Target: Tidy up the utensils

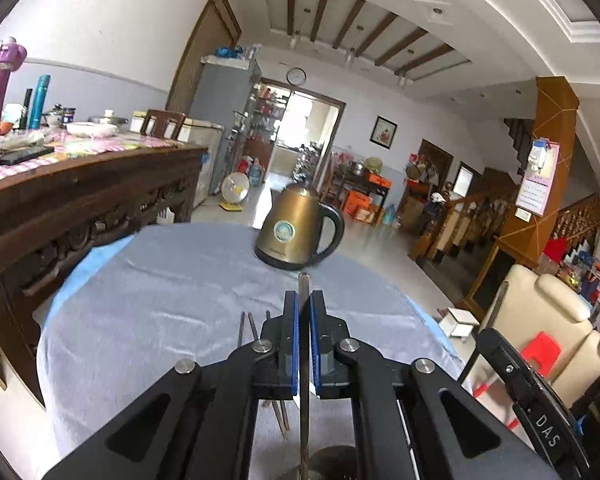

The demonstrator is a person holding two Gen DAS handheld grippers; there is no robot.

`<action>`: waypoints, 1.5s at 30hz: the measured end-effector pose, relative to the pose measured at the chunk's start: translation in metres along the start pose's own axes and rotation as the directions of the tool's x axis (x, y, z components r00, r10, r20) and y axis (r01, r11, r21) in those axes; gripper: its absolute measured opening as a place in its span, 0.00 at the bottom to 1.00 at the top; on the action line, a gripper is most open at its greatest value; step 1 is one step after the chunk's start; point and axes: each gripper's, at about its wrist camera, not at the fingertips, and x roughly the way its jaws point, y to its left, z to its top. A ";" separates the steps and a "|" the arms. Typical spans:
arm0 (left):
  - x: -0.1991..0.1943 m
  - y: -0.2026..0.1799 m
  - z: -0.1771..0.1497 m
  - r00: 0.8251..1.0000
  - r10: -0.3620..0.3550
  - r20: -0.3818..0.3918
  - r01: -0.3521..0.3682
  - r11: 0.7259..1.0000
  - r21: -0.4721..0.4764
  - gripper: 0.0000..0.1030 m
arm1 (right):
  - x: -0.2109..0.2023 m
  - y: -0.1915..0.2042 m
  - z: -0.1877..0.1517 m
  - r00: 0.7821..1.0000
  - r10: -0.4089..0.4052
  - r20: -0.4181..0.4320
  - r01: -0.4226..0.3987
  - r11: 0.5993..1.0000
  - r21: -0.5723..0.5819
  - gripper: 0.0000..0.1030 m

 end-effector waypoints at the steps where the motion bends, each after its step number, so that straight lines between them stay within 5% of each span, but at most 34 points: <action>1: -0.004 -0.001 0.000 1.000 -0.010 0.001 0.010 1.000 0.009 0.05 | 0.000 0.000 -0.001 1.000 0.010 -0.015 -0.010 1.000 -0.009 0.07; 6: -0.030 -0.006 -0.004 0.999 -0.046 -0.003 0.046 0.996 0.075 0.12 | -0.013 -0.009 -0.011 0.997 0.050 -0.066 -0.049 0.999 0.013 0.09; 9: -0.047 -0.002 -0.009 0.999 -0.046 0.005 0.045 0.993 0.108 0.39 | -0.028 -0.019 -0.014 0.995 0.064 -0.075 -0.060 0.997 0.055 0.26; 11: -0.060 0.003 -0.010 0.999 -0.026 0.035 0.021 0.992 0.122 0.60 | -0.040 -0.029 -0.015 0.997 0.047 -0.055 -0.042 0.995 0.087 0.48; 13: -0.068 0.010 -0.010 0.998 0.000 0.055 -0.006 0.992 0.123 0.63 | -0.053 -0.040 -0.013 0.999 0.026 -0.024 -0.023 0.993 0.119 0.60; 18: -0.063 0.045 -0.003 0.997 0.071 0.026 -0.072 0.995 0.067 0.69 | -0.069 -0.080 -0.008 0.998 -0.054 0.016 0.049 0.973 0.225 0.60; 25: -0.012 0.097 -0.022 0.973 0.147 -0.176 -0.154 0.988 -0.028 0.69 | -0.026 -0.128 -0.039 0.979 -0.065 -0.192 0.129 0.931 0.341 0.60; 36: 0.075 0.142 -0.051 0.899 0.188 -0.396 -0.217 0.976 -0.030 0.69 | 0.079 -0.163 -0.092 0.872 0.073 -0.485 0.144 0.907 0.395 0.60; 41: 0.108 0.140 -0.047 0.889 0.191 -0.417 -0.204 0.979 0.014 0.69 | 0.159 -0.147 -0.087 0.764 0.139 -0.630 0.062 0.957 0.285 0.56; 45: 0.138 0.138 -0.045 0.872 0.204 -0.445 -0.198 0.978 0.059 0.69 | 0.218 -0.123 -0.079 0.712 0.170 -0.681 -0.015 0.974 0.227 0.56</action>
